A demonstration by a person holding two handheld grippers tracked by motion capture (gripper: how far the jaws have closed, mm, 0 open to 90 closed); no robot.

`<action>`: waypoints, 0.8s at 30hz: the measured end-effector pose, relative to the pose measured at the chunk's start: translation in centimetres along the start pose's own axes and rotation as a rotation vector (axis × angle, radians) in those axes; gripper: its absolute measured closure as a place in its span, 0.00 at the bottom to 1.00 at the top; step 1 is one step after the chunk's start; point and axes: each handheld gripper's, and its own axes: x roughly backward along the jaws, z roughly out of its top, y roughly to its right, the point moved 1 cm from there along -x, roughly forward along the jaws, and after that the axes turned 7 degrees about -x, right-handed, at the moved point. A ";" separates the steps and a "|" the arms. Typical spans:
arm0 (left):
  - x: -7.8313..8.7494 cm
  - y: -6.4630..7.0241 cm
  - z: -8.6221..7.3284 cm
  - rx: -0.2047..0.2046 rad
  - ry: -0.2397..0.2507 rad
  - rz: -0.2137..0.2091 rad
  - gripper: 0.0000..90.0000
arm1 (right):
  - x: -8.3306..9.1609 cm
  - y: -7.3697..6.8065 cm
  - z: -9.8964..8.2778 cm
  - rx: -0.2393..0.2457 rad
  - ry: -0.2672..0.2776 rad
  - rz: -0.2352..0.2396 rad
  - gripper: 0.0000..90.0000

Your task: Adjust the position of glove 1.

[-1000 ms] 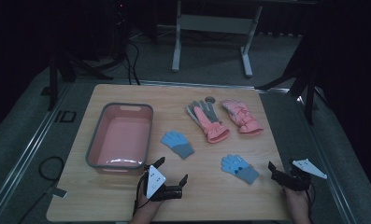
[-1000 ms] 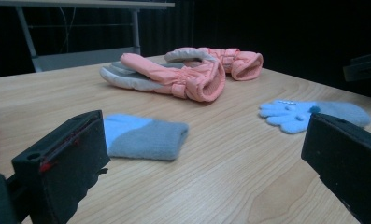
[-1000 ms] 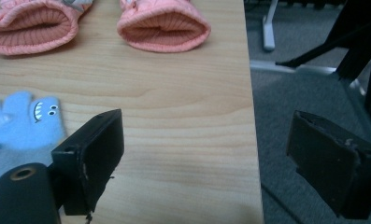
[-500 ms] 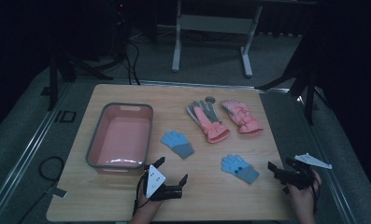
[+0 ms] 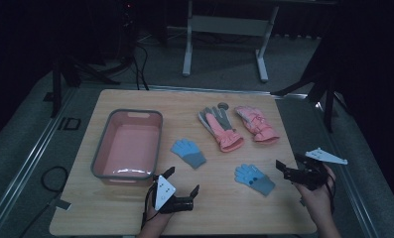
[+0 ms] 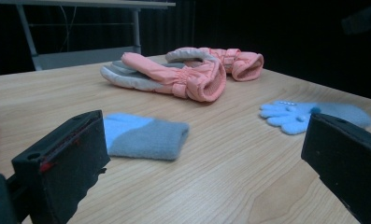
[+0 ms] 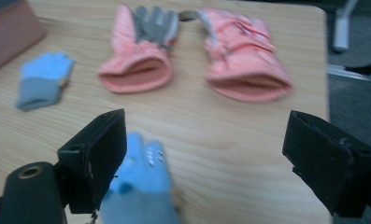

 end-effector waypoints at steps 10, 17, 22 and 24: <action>0.0 0.0 0.0 0.002 -0.003 -0.001 0.01 | -1.2 -3.1 2.1 0.083 0.002 0.049 0.20; 0.0 0.0 0.0 0.001 -0.002 -0.005 0.01 | -3.3 -6.1 2.8 0.131 -0.009 0.101 0.23; 0.0 0.0 0.0 0.002 -0.002 -0.010 0.01 | -4.6 -8.0 3.1 0.159 -0.001 0.158 0.23; 0.1 0.0 0.0 0.004 -0.001 -0.012 0.01 | -5.2 -8.9 3.2 0.177 -0.004 0.173 0.24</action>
